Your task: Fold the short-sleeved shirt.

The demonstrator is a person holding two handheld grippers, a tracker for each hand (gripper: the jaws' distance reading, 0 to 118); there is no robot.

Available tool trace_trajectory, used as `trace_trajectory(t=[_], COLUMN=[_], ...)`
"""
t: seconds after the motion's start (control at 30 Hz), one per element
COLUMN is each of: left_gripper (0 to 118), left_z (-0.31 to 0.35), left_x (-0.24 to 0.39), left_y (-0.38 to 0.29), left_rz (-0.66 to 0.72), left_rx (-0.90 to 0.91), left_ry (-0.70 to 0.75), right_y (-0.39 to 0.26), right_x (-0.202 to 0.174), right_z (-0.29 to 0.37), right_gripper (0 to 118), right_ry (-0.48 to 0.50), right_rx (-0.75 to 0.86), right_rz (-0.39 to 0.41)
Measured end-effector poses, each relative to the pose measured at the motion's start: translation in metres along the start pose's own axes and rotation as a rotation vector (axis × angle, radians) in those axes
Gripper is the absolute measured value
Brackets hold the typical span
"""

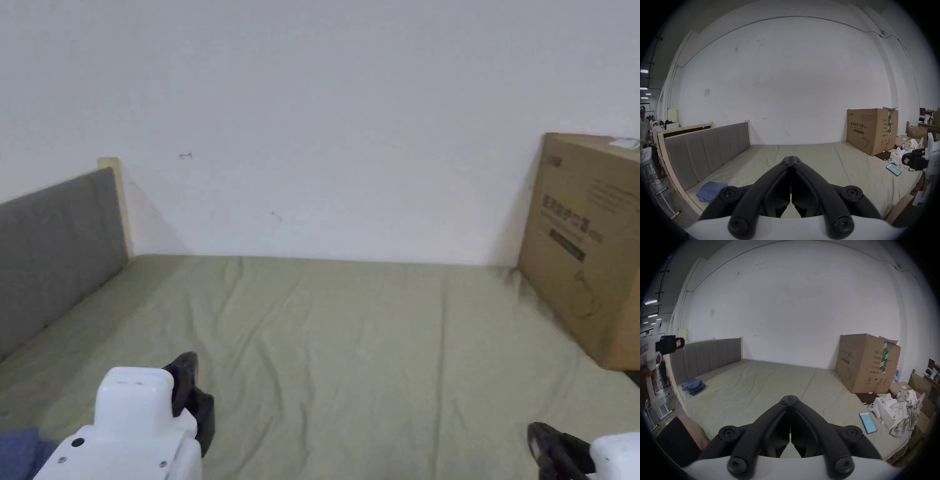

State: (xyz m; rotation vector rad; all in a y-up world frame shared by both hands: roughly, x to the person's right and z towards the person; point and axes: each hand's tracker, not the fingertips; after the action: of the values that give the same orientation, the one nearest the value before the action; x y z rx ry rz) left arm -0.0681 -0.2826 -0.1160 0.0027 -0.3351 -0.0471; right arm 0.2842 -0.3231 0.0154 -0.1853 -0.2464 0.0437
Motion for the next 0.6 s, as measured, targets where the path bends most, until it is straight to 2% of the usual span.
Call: trace_trajectory(t=[0.17, 0.23, 0.3, 0.37, 0.6], left_gripper=[0, 0, 0, 0, 0], left_z=[-0.01, -0.017, -0.025, -0.029, -0.026], left_x=[0.026, 0.03, 0.034, 0.034, 0.039], left_y=[-0.023, -0.034, -0.043, -0.052, -0.068], left_rz=[-0.036, -0.031, 0.005, 0.041, 0.012], left_rx=[0.015, 0.006, -0.044, -0.059, -0.059], left_ry=[0.01, 0.017, 0.034, 0.03, 0.064], right_y=[-0.015, -0.022, -0.026, -0.031, -0.039], right_x=[0.016, 0.018, 0.019, 0.02, 0.016], right_z=[-0.006, -0.01, -0.014, -0.015, -0.019], right_gripper=[0, 0, 0, 0, 0], right_ry=[-0.052, -0.074, -0.09, -0.103, -0.132], right_rx=[0.026, 0.045, 0.049, 0.068, 0.085], right_rz=[-0.011, 0.007, 0.025, 0.01, 0.016])
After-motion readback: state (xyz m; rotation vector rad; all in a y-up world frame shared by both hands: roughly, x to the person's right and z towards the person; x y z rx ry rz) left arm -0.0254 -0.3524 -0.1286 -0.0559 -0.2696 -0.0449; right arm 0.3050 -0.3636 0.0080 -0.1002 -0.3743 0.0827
